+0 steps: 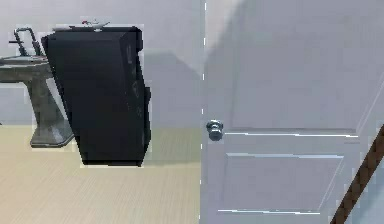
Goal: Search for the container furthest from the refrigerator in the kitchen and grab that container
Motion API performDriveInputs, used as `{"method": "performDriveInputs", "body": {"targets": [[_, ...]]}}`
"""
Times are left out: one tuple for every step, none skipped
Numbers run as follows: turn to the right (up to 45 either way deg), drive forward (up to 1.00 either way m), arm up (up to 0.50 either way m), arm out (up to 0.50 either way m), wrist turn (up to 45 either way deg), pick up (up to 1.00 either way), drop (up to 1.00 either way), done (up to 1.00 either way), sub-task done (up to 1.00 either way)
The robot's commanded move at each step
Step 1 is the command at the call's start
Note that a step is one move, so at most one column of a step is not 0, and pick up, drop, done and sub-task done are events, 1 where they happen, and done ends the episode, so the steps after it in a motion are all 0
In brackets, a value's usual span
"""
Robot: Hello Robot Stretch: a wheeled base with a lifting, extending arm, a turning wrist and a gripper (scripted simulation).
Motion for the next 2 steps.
{"method": "performDriveInputs", "body": {"targets": [[9.0,0.00,0.00,0.00,0.0,0.00,0.00,0.00,0.00],[0.0,0.20,0.00,0.00,0.0,0.00,0.00,0.00,0.00]]}}
